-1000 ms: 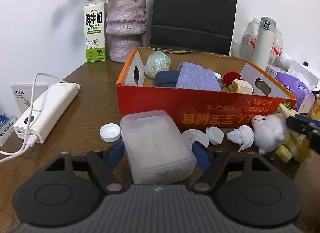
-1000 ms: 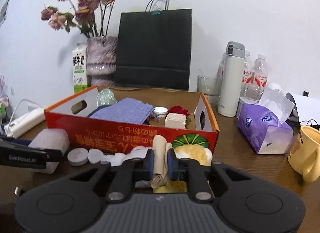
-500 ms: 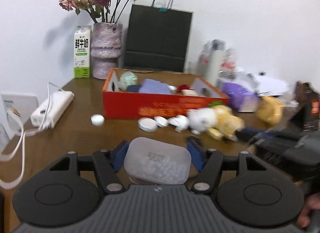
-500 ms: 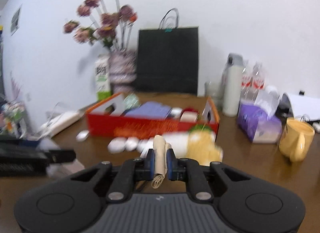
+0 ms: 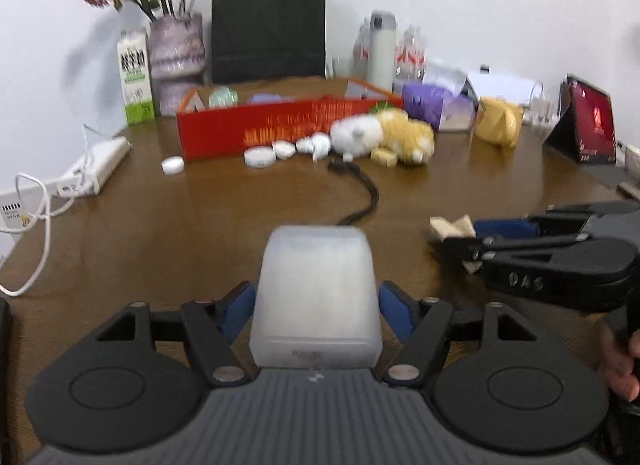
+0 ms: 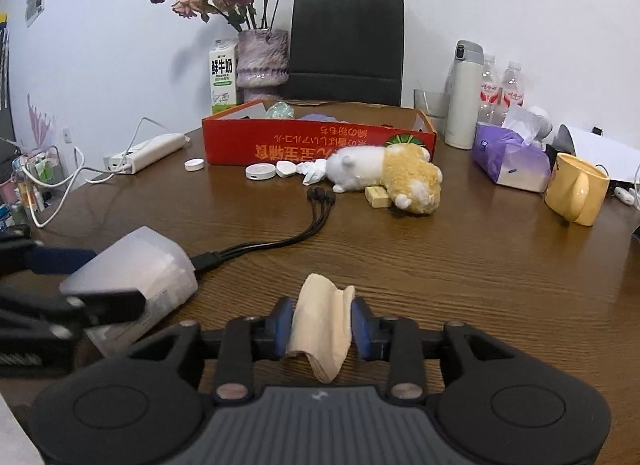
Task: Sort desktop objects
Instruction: 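Carry the tan strip and white container into the box and release both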
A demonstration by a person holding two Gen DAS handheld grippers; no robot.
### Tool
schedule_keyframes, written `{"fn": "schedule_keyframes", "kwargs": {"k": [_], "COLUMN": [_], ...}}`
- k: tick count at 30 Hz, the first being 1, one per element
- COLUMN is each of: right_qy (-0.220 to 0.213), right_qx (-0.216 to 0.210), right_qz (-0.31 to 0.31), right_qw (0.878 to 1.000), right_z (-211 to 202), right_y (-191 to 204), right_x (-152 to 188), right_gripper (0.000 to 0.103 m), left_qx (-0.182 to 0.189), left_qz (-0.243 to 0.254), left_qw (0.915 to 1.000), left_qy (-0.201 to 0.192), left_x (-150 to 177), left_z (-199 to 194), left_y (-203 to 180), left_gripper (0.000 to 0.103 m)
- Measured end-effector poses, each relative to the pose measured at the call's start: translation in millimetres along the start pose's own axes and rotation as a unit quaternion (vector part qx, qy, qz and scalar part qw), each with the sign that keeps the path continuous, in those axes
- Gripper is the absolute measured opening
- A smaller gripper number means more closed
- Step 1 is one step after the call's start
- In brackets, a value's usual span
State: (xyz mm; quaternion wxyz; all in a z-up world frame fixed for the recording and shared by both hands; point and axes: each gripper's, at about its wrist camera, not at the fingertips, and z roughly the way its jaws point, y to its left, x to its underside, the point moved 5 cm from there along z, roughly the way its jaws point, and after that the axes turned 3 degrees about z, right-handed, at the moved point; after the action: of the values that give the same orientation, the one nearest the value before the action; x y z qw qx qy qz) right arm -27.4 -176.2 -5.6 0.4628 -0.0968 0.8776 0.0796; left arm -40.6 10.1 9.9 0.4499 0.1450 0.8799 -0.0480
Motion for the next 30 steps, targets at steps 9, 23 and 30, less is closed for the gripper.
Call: {"fn": "schedule_keyframes", "kwargs": {"k": [9,23,30], "right_qy": [0.024,-0.023,-0.069], "right_qx": [-0.011,-0.024,-0.034], "right_qz": [0.032,0.015,0.034], "right_qw": [0.999,0.999,0.996], "right_z": [14,0,41], "right_y": [-11,-17,-53], "right_x": [-3,-51,-175], "right_gripper": [0.033,0.011,0.012], "left_qx": [0.002,0.004,-0.016], "left_qz": [-0.004,-0.065,-0.079], "left_qw": [0.9997,0.9968,0.9956], "left_qy": [0.024,-0.046,-0.048], "left_x": [2,-91,-219], "left_z": [15,10,99], "left_y": [6,64,130], "left_gripper": [0.066,0.066,0.066]}}
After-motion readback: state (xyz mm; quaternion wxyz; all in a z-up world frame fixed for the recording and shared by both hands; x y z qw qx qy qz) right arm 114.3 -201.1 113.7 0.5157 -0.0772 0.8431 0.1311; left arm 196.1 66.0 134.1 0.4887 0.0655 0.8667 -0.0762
